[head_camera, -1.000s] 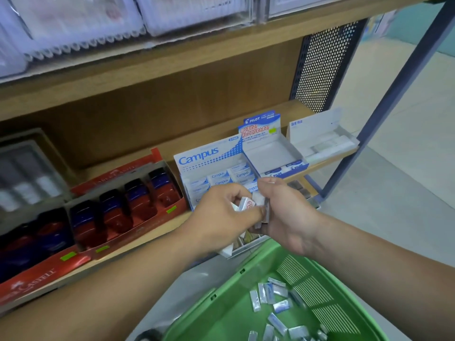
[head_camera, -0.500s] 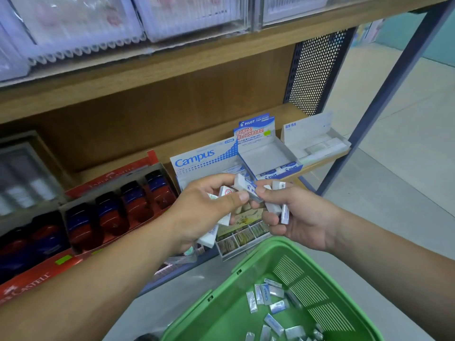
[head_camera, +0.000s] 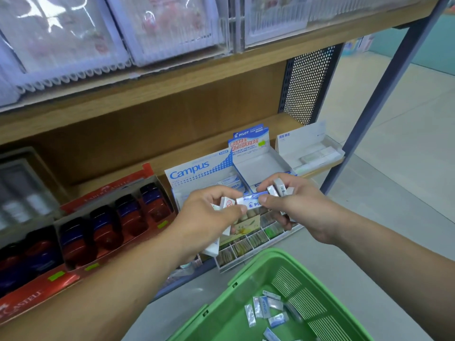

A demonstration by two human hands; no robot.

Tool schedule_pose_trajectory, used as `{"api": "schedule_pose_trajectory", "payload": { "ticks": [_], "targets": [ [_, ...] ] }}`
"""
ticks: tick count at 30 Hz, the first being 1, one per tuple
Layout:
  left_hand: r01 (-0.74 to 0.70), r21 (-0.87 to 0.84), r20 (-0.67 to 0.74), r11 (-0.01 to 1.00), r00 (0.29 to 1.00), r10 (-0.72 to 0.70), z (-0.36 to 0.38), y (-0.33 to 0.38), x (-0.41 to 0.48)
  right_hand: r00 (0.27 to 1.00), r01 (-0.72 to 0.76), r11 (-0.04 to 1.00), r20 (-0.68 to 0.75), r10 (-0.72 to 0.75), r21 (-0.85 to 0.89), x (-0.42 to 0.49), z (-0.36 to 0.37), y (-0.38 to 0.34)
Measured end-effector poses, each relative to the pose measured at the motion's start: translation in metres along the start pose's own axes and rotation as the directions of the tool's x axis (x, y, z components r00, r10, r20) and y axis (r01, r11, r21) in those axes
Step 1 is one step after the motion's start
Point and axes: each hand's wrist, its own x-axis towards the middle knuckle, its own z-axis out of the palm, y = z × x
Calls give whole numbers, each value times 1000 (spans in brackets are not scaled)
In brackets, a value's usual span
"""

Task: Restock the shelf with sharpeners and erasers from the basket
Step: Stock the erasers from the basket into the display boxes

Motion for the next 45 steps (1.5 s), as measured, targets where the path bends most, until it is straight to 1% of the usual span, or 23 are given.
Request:
{"api": "schedule_pose_trajectory", "payload": {
  "ticks": [2,4,7,10,13,15,16,18,21,23,25,27,31,35,37,38,39,40,41,42,43,44,45],
  "targets": [
    [23,44,-5,999,1000,-23,6,2,7,998,-16,998,55,19,-67,6,-9,-5],
    [38,63,-19,997,999,-36,10,5,18,996,-43,992,70,51,-120,18,-21,-9],
    [53,109,-104,993,994,-41,13,13,40,993,-117,982,7,119,-147,41,-40,-12],
    [51,236,-168,970,986,-11,22,27,68,986,-156,970,-87,142,-186,63,-54,-9],
    [76,303,-215,950,977,-9,36,36,102,981,-117,968,-181,76,-224,76,-71,0],
    [98,336,-225,937,974,-21,49,38,122,974,-58,937,-227,-23,-345,79,-86,10],
    [103,352,-226,930,974,-23,56,39,131,972,-34,913,-227,-65,-406,79,-94,15],
    [117,388,-228,914,973,-28,70,39,146,978,-15,899,-193,-78,-437,81,-109,25],
    [131,449,-216,884,976,-35,84,38,163,996,-10,899,-85,-30,-439,83,-117,38],
    [132,499,-186,856,982,-44,89,38,170,996,41,888,-49,-71,-458,90,-114,46],
    [127,558,-137,820,989,-59,92,38,174,988,83,874,-73,-134,-478,99,-110,52],
    [114,617,-99,778,993,-67,94,38,176,982,80,869,-110,-152,-488,107,-109,56],
    [76,691,-47,719,997,-59,93,32,185,984,55,904,-131,-122,-424,112,-109,63],
    [25,712,10,702,999,-46,88,32,185,987,17,874,-130,-91,-486,108,-107,60],
    [-1,671,-36,742,999,33,86,36,179,985,-22,815,-153,-81,-579,105,-110,54],
    [9,601,-78,800,996,47,85,38,174,979,-25,790,-176,-105,-613,104,-111,49],
    [26,471,-98,882,995,23,84,40,168,972,-3,784,-187,-144,-621,101,-112,42],
    [65,313,-90,948,995,-39,83,42,158,966,49,804,-177,-189,-592,99,-111,34],
    [110,155,-51,982,993,-103,82,43,148,966,110,854,-148,-212,-508,95,-108,25],
    [146,39,-10,988,989,-146,80,45,137,976,151,915,-89,-198,-375,89,-101,16],
    [166,-30,22,986,986,-165,75,45,127,989,147,962,-1,-151,-231,83,-93,7],
    [179,-76,44,981,983,-176,73,44,119,992,106,985,89,-95,-135,78,-86,1],
    [184,-110,50,977,983,-179,68,42,113,984,76,991,168,-57,-106,74,-77,-4]
  ]
}}
